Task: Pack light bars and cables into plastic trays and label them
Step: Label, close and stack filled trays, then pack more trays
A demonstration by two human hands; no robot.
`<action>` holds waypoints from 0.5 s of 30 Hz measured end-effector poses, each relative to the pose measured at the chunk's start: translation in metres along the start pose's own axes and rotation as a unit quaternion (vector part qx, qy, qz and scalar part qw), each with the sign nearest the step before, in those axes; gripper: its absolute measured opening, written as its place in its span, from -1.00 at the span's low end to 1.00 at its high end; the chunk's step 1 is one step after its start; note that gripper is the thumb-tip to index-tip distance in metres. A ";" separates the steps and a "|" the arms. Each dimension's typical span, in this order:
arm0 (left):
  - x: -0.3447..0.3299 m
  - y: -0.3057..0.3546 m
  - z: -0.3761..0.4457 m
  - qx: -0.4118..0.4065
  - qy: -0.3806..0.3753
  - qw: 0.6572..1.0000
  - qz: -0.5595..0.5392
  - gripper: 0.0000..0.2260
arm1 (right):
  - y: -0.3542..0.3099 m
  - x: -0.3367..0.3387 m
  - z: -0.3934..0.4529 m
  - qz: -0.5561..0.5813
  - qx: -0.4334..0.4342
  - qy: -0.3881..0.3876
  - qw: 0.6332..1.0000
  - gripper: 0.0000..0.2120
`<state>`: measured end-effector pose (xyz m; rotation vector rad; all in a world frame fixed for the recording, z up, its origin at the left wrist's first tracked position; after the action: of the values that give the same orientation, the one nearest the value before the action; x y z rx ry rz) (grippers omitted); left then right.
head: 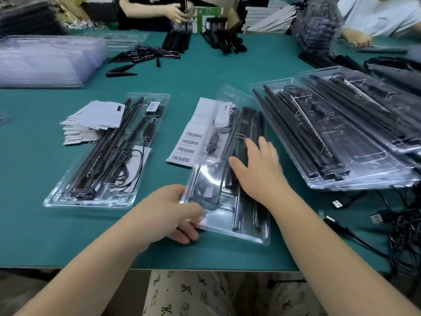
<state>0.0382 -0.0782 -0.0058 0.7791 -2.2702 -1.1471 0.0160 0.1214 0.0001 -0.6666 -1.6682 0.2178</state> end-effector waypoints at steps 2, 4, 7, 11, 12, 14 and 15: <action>0.013 0.016 0.002 0.043 0.012 0.964 0.263 -0.72 | 0.000 -0.005 0.000 -0.023 0.006 -0.020 1.000 -0.41; 0.025 0.036 0.007 0.084 0.037 0.885 0.456 -0.54 | -0.002 -0.008 0.000 -0.033 0.010 -0.032 0.999 -0.44; 0.034 0.061 0.030 0.078 0.029 0.898 0.432 -0.48 | -0.003 -0.009 -0.003 -0.017 0.011 -0.028 0.999 -0.45; 0.055 0.096 0.084 -0.010 0.104 0.955 0.277 -0.66 | -0.005 -0.010 -0.004 -0.055 0.006 -0.041 0.998 -0.44; 0.057 0.101 0.097 -0.016 0.116 0.959 0.258 -0.71 | -0.005 -0.011 -0.004 -0.065 0.007 -0.045 0.997 -0.43; 0.063 0.106 0.120 -0.020 0.140 0.970 0.199 -0.72 | -0.008 -0.013 -0.006 -0.090 0.016 -0.055 0.994 -0.43; 0.067 0.106 0.130 -0.023 0.149 0.976 0.158 -0.71 | -0.010 -0.014 -0.006 -0.103 0.023 -0.060 0.993 -0.42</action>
<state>-0.1219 0.0008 0.0232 0.5083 -2.0189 -0.8668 0.0201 0.1042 -0.0056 -0.4500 -1.8289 0.1518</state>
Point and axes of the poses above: each hand's wrist, its own z-axis towards the middle knuckle, its own x-axis out of the back of the hand, y = z × x, the point moved 8 cm from there along z, towards the middle knuckle, and after that the axes turned 13 degrees about -y, right-handed, at the moved point
